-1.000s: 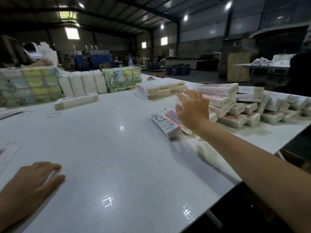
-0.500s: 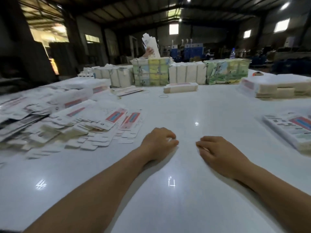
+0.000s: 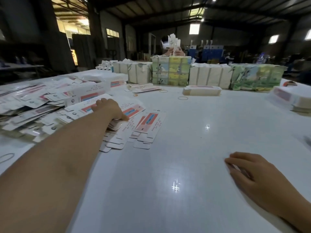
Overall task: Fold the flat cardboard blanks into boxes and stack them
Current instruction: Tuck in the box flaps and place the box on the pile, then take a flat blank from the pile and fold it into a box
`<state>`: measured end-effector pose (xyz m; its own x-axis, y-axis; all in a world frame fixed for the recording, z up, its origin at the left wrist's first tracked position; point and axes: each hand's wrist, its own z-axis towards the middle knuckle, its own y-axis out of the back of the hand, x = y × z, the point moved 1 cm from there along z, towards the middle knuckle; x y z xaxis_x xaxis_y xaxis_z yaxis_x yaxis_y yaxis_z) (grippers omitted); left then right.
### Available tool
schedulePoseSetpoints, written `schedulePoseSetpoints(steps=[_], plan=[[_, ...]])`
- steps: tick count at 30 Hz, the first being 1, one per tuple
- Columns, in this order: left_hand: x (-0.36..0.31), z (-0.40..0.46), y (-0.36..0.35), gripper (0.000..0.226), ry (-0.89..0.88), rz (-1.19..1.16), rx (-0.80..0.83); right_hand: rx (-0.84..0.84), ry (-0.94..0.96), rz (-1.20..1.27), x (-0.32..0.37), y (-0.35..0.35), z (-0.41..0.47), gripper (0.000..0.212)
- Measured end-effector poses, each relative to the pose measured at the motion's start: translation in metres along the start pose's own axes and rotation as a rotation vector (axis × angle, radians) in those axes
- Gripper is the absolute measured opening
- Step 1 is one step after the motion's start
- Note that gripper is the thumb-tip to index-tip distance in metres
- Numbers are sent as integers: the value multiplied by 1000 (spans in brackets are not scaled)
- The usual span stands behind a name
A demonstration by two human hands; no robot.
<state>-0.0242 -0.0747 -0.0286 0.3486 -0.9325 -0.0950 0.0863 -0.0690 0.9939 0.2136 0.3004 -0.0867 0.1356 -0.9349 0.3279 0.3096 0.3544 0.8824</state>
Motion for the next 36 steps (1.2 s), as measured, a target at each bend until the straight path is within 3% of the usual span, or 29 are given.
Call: schedulePoseSetpoints(steps=[4, 9, 12, 15, 17, 19, 23, 25, 27, 30, 31, 32, 34, 35, 36], plan=[[1, 7, 1, 92, -27, -9, -93, -1, 13, -1, 0, -1, 1, 23], [-10, -12, -6, 74, -71, 130, -373, -12, 14, 1, 2, -2, 0, 23], [-19, -28, 3, 48, -131, 3, -464, -12, 13, 11, 3, -2, -1, 23], [-30, -49, 16, 22, -230, -511, -240, 10, 17, -8, 0, -4, 1, 26], [-41, -76, 24, 25, -274, -941, -23, 46, 25, 1, -2, -4, 4, 25], [-52, -111, 25, 28, -316, -1206, 233, 34, -45, 150, -2, 0, 6, 24], [-66, -160, 0, 24, -511, -1185, 599, -182, -518, 1162, -4, 23, 5, 30], [-68, -174, -17, 29, -576, -1161, 732, -172, -597, 1456, -7, 33, 5, 35], [-67, -183, -24, 30, -650, -1125, 816, -91, -557, 1577, -6, 40, 2, 33], [-62, -187, -24, 36, -730, -1104, 861, 31, -449, 1469, -3, 40, -4, 29], [-60, -188, -23, 37, -756, -1063, 804, 46, -424, 1437, -3, 39, -5, 26], [-60, -190, -21, 39, -804, -954, 642, 46, -406, 1419, -3, 39, -6, 23], [-65, -198, -17, 53, -979, -595, 81, 19, -378, 1394, -2, 38, -5, 18], [-70, -208, -15, 67, -1084, -489, -130, 1, -362, 1376, -2, 36, -5, 18], [-77, -222, -13, 82, -1155, -442, -216, -14, -339, 1358, 0, 34, -5, 17]])
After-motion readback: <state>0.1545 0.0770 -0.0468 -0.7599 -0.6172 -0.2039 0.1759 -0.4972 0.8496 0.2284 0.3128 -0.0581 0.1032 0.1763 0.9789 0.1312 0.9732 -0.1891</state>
